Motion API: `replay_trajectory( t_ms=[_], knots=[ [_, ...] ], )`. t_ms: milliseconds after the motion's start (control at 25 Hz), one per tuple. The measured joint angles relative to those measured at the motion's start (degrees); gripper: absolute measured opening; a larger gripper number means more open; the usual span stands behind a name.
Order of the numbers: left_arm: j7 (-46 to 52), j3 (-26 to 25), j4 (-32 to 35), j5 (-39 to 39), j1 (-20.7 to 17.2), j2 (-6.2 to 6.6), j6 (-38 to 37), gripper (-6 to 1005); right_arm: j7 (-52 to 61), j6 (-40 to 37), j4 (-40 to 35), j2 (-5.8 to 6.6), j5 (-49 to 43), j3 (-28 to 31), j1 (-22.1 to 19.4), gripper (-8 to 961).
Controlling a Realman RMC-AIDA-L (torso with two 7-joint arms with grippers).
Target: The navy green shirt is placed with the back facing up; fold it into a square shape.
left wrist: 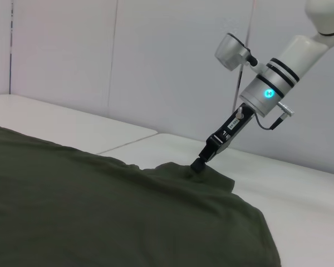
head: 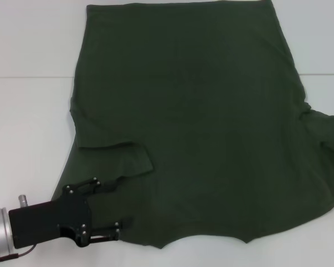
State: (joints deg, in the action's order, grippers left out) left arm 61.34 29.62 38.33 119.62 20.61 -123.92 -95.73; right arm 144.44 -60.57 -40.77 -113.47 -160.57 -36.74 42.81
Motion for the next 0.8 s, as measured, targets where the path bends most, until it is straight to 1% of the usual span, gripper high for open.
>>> replay_trajectory(
  t_ms=[40,280,400,720,800],
  knots=[
    [0.0,0.0,0.0,0.0,0.0,-0.01,0.1,867,-0.1,0.0,0.0,0.00,0.0,0.1,0.0,13],
    [0.0,0.0,-0.5,0.0,0.3,0.10,0.4,868,-0.1,0.0,-0.2,0.09,0.1,0.3,-0.1,13],
    [0.0,-0.1,-0.5,0.0,0.3,0.12,0.4,867,-0.1,-0.1,-0.9,0.35,0.4,0.8,-0.6,13],
    [0.2,-0.1,-0.4,0.0,0.3,0.09,0.4,868,0.1,-1.9,-5.3,1.95,3.2,3.9,-3.6,14],
    [0.3,-0.1,-0.4,0.0,0.3,0.12,0.4,868,0.1,-2.2,-6.4,2.18,4.2,4.3,-4.3,14]
  ],
)
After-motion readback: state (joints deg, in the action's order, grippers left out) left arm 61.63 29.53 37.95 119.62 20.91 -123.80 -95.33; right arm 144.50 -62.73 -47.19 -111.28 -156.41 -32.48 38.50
